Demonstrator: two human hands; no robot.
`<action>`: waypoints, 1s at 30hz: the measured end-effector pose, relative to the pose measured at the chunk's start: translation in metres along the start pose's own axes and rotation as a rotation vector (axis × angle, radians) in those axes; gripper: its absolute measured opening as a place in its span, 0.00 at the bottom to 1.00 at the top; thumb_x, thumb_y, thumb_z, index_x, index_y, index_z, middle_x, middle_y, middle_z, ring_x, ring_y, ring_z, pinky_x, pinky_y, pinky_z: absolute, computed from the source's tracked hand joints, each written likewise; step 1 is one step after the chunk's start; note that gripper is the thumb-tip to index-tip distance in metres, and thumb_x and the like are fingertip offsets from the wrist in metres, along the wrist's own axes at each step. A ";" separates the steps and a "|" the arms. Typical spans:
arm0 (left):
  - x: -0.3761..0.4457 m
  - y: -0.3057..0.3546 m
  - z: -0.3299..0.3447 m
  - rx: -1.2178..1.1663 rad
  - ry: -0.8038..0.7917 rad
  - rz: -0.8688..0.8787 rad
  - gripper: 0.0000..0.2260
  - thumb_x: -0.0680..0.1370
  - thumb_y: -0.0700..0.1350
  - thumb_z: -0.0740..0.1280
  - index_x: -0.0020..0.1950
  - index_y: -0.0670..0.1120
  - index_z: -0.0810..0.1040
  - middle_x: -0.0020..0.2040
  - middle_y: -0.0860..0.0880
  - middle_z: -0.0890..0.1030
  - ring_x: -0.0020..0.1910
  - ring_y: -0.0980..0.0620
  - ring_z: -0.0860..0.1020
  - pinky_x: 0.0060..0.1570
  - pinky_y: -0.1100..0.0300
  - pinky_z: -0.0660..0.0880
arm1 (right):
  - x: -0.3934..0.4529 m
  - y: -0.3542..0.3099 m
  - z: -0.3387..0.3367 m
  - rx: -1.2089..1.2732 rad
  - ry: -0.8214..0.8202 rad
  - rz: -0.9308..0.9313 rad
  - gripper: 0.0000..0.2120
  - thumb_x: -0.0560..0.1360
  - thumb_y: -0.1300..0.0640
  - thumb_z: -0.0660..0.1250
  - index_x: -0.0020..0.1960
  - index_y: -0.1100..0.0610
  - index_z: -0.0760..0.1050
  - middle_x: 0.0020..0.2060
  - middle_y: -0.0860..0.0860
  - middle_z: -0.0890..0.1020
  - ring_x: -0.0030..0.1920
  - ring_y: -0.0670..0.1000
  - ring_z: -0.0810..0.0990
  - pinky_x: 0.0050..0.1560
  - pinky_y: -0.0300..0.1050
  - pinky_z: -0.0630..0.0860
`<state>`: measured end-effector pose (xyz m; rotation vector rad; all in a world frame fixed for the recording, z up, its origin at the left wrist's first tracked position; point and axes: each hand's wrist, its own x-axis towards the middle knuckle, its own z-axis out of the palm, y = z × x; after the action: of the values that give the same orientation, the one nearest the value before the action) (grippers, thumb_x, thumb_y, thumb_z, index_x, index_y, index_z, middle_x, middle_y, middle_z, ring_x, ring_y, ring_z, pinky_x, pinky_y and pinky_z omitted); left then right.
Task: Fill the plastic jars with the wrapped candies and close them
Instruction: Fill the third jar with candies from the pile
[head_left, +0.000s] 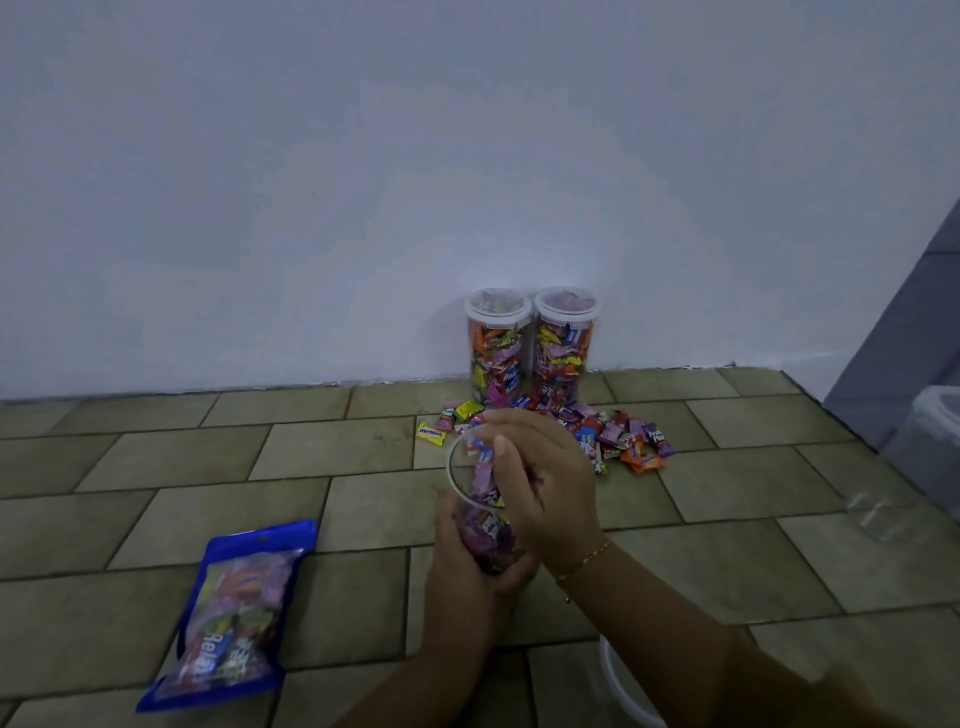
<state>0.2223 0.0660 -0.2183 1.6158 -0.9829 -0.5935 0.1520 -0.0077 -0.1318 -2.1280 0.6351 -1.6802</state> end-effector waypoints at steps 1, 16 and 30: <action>0.000 -0.001 0.000 -0.001 -0.003 -0.002 0.42 0.61 0.56 0.77 0.70 0.52 0.61 0.59 0.55 0.77 0.55 0.57 0.78 0.50 0.61 0.77 | 0.000 -0.001 0.000 -0.003 -0.010 0.007 0.14 0.76 0.56 0.58 0.51 0.59 0.81 0.46 0.52 0.83 0.50 0.47 0.79 0.51 0.45 0.76; -0.003 0.008 0.000 -0.016 0.008 -0.003 0.46 0.55 0.71 0.73 0.67 0.66 0.53 0.65 0.59 0.71 0.61 0.59 0.73 0.54 0.67 0.71 | 0.017 -0.001 -0.017 0.678 0.047 0.588 0.36 0.61 0.23 0.60 0.48 0.54 0.78 0.47 0.54 0.82 0.51 0.51 0.80 0.53 0.40 0.76; -0.001 0.001 0.002 0.038 -0.011 -0.035 0.53 0.55 0.72 0.72 0.73 0.58 0.52 0.67 0.58 0.69 0.63 0.57 0.71 0.58 0.61 0.72 | 0.022 0.118 -0.050 -0.872 -0.891 0.684 0.36 0.72 0.42 0.63 0.75 0.40 0.48 0.77 0.53 0.48 0.75 0.61 0.43 0.70 0.68 0.44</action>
<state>0.2192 0.0658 -0.2179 1.6678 -0.9814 -0.6115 0.0929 -0.1185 -0.1657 -2.3874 1.6777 0.0093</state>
